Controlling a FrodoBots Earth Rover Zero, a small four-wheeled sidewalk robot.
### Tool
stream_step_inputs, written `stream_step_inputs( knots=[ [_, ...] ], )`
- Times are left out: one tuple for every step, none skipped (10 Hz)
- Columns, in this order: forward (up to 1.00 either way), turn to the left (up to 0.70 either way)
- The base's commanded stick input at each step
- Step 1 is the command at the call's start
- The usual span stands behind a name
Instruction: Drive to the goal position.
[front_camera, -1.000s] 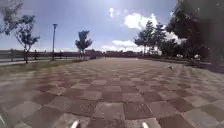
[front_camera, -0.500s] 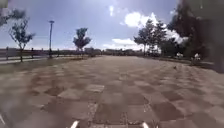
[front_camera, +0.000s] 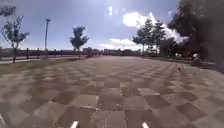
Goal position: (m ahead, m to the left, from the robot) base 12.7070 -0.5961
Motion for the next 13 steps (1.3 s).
stream_step_inputs(
  knots=[
    [1.00,0.00],
    [1.00,-0.11],
    [1.00,-0.40],
    [1.00,-0.32],
    [1.00,0.00],
    [1.00,0.00],
    [1.00,0.00],
    [1.00,0.00],
    [1.00,0.00],
    [1.00,0.00],
    [1.00,0.00],
    [1.00,0.00],
    [1.00,0.00]
  ],
)
